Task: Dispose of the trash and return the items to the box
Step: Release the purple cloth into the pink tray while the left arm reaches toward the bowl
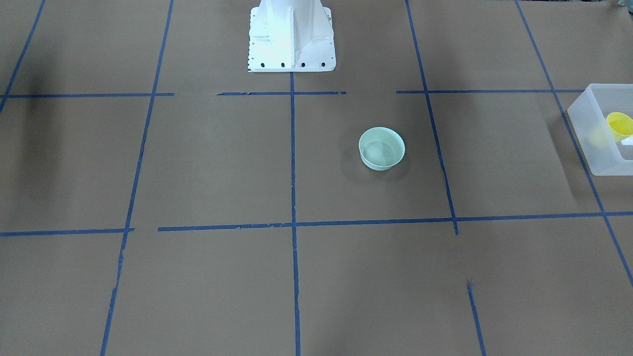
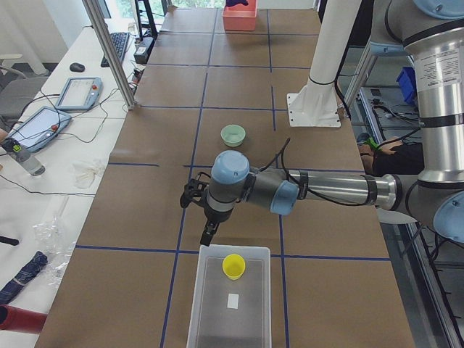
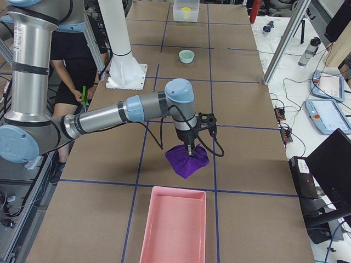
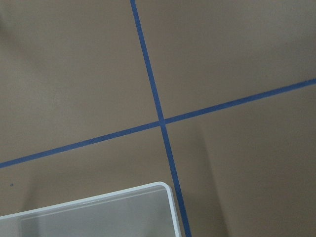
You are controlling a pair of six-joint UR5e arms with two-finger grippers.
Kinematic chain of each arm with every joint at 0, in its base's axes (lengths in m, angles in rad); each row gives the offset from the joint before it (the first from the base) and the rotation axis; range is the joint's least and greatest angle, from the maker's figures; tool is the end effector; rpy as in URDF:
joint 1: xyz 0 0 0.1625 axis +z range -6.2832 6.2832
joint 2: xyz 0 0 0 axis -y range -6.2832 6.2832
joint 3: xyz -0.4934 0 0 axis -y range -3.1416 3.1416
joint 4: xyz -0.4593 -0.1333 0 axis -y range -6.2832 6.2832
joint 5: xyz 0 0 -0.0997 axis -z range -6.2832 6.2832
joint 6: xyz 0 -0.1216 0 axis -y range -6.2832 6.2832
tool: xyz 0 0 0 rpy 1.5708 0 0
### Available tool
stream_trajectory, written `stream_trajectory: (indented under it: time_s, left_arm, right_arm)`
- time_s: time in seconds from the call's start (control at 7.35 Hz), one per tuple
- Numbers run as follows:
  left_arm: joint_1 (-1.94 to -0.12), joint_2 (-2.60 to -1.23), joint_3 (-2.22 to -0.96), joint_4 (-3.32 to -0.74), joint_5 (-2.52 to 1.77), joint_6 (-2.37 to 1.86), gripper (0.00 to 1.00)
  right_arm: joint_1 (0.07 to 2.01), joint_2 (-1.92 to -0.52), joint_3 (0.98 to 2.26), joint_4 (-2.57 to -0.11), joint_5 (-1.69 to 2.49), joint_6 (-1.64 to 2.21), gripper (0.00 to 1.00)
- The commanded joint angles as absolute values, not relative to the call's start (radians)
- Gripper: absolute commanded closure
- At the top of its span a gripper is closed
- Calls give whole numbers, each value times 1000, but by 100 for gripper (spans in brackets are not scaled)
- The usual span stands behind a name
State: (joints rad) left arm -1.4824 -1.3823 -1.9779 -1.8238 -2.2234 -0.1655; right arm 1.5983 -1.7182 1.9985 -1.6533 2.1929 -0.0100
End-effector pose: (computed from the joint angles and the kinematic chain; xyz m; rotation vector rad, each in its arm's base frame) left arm -0.0161 -0.4920 0.5883 0.3696 0.6922 0.0807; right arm 0.0758 -0.4842 0.6008 0.2029 -0.6163 -0.0446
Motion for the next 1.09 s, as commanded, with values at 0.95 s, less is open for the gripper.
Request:
stream_trajectory:
  time_s: [0.95]
  left_arm:
    - [-957, -1468, -1991, -2192, -2237, -996, 0]
  right_arm:
    - [1674, -1691, 1398, -1149, 2138, -232, 91]
